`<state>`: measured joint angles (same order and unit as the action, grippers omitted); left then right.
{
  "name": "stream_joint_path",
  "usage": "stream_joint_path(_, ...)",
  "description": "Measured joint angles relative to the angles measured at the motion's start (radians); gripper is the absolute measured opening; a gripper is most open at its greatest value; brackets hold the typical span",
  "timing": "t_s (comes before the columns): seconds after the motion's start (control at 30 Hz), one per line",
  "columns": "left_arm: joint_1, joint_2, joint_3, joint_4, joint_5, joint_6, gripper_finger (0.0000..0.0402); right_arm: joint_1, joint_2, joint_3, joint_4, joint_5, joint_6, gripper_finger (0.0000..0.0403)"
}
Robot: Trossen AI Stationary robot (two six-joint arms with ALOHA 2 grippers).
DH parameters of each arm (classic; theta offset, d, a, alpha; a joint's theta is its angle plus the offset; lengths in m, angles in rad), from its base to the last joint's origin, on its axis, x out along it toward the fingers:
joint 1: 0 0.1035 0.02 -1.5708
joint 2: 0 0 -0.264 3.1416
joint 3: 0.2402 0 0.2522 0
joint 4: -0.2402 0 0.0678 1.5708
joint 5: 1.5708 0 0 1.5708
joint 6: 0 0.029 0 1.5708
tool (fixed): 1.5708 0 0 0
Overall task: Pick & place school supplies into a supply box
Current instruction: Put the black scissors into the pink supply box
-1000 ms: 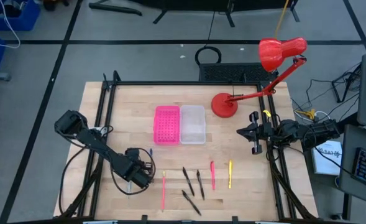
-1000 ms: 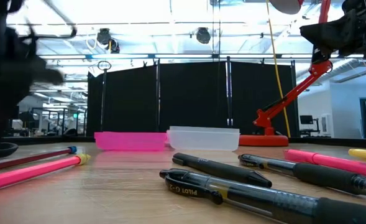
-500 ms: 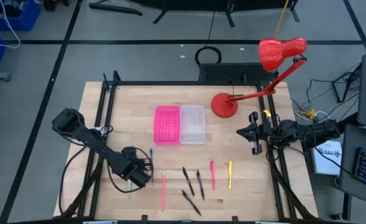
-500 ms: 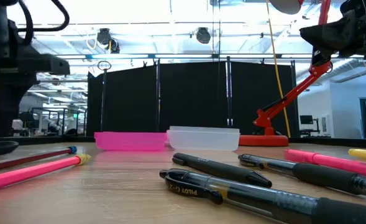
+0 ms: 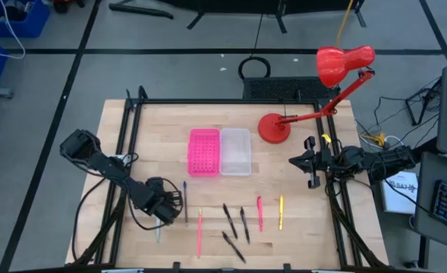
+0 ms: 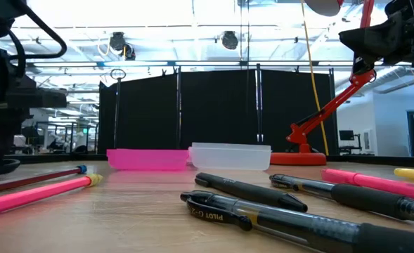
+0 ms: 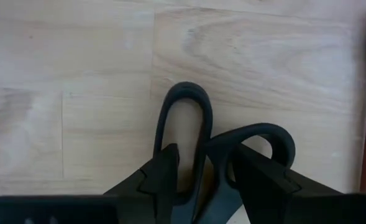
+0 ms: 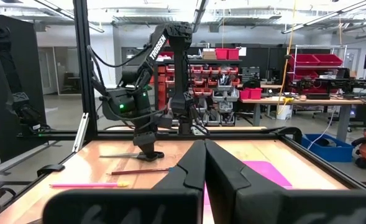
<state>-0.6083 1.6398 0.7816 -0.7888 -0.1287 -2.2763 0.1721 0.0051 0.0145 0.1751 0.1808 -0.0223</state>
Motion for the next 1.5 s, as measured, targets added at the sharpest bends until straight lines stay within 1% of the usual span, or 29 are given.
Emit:
stream_joint_path(0.07, 0.004, 0.0, -0.005, 0.003, 0.006, 0.013, 0.0156, 0.0, 0.0, 0.0, 0.0, 0.0, 0.003, 0.0)
stream_joint_path(0.13, 0.004, 0.0, -0.005, 0.001, 0.006, 0.038, 0.0144, 0.0, 0.0, 0.0, 0.0, 0.001, 0.009, 0.0)
stream_joint_path(0.2, 0.003, 0.0, -0.005, -0.001, 0.001, 0.061, 0.012, 0.0, 0.0, 0.0, 0.001, 0.0, 0.009, 0.0)
stream_joint_path(0.33, 0.003, 0.001, -0.006, -0.005, -0.01, 0.083, 0.0058, 0.0, 0.0, 0.0, 0.002, 0.0, 0.011, 0.0)
stream_joint_path(0.77, 0.019, 0.016, 0.083, -0.143, -0.073, 0.172, 0.0056, 0.0, 0.0, 0.0, -0.004, -0.002, 0.011, 0.0)
stream_joint_path(0.93, 0.048, -0.01, 0.16, -0.214, -0.155, 0.2, 0.0052, 0.0, 0.007, 0.0, -0.009, -0.002, 0.011, 0.0)
stream_joint_path(1.03, 0.078, -0.05, 0.202, -0.228, -0.204, 0.232, 0.0049, 0.0, 0.014, 0.0, -0.008, -0.002, 0.011, 0.0)
stream_joint_path(1.1, 0.112, -0.081, 0.239, -0.232, -0.241, 0.266, 0.0038, 0.0, 0.019, 0.0, -0.008, -0.002, 0.011, 0.0)
stream_joint_path(1.23, 0.217, -0.137, 0.35, -0.228, -0.33, 0.437, 0.0033, 0.0, 0.028, 0.0, -0.008, -0.002, 0.006, 0.0)
stream_joint_path(1.33, 0.32, -0.141, 0.465, -0.202, -0.384, 0.653, 0.0033, 0.0, 0.035, 0.0, -0.007, -0.001, 0.004, 0.0)
stream_joint_path(1.43, 0.442, -0.129, 0.585, -0.105, -0.394, 0.904, 0.0033, 0.0, 0.04, 0.0, -0.007, -0.001, -0.018, 0.0)
stream_joint_path(1.5, 0.523, -0.11, 0.646, -0.007, -0.367, 1.059, 0.0033, 0.0, 0.04, 0.0, -0.007, -0.001, -0.023, 0.0)
